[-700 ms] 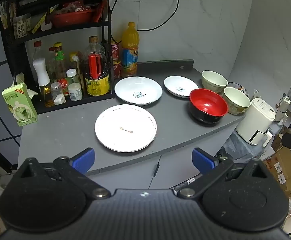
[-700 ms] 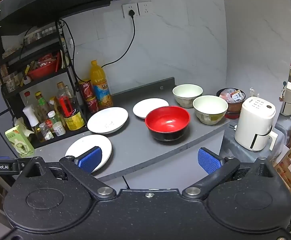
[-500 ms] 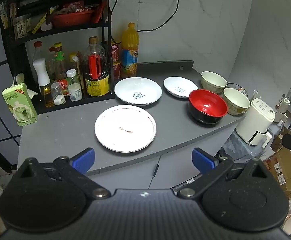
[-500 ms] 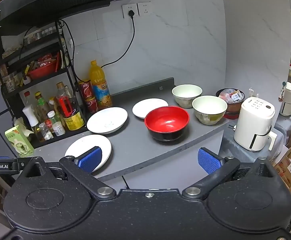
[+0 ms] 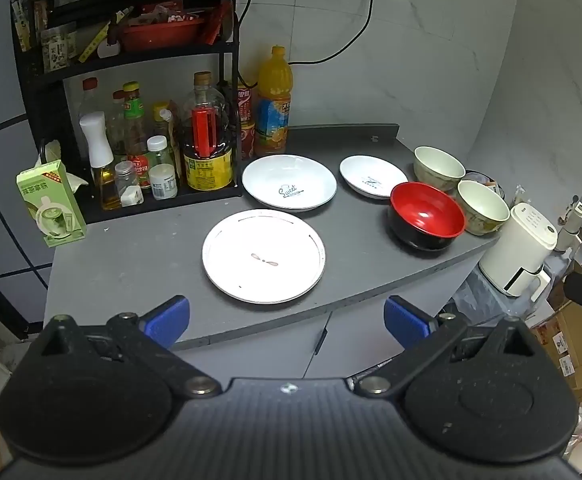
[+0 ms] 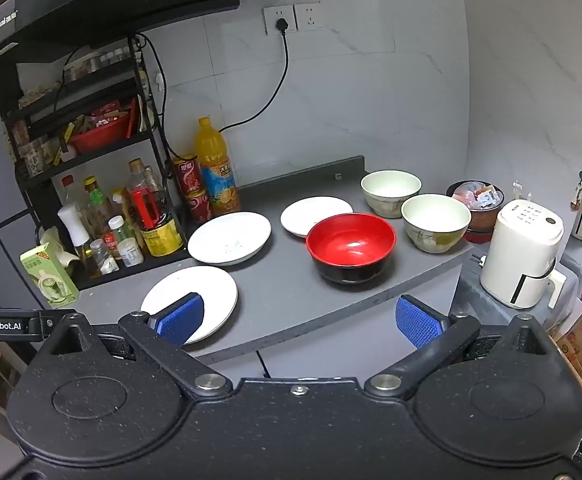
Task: Organize plates and bowls
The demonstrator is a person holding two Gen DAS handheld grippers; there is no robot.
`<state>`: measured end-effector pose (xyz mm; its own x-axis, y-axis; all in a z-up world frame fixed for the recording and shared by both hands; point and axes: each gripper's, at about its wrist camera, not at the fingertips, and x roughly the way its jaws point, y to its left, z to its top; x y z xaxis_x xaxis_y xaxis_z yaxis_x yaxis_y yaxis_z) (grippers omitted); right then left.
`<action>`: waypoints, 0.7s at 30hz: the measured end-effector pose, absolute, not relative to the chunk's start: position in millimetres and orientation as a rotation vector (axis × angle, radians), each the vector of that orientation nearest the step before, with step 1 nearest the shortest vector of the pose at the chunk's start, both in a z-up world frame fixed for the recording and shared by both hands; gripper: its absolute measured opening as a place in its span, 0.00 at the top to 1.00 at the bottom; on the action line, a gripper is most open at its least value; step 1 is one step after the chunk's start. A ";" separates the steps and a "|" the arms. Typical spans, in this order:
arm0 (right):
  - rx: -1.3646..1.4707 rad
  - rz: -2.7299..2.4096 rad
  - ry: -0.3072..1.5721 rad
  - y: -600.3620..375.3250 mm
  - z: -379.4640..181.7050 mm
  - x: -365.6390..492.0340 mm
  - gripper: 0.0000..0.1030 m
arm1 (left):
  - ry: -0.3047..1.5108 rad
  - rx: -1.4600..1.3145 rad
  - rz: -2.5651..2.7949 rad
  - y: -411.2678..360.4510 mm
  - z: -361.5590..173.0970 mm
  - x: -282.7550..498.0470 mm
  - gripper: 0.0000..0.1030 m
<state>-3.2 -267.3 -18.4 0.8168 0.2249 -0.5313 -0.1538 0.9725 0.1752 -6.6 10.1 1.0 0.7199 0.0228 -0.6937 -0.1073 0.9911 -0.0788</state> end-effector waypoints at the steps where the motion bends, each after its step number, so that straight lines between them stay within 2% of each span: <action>1: 0.125 0.201 0.582 -266.4 -18.0 -2.6 0.00 | 0.768 -0.116 0.074 10.1 1.6 -5.1 0.01; 21: 0.123 0.195 0.601 -267.0 -19.1 -0.6 0.00 | 0.776 -0.123 0.080 5.3 -1.7 -7.8 0.01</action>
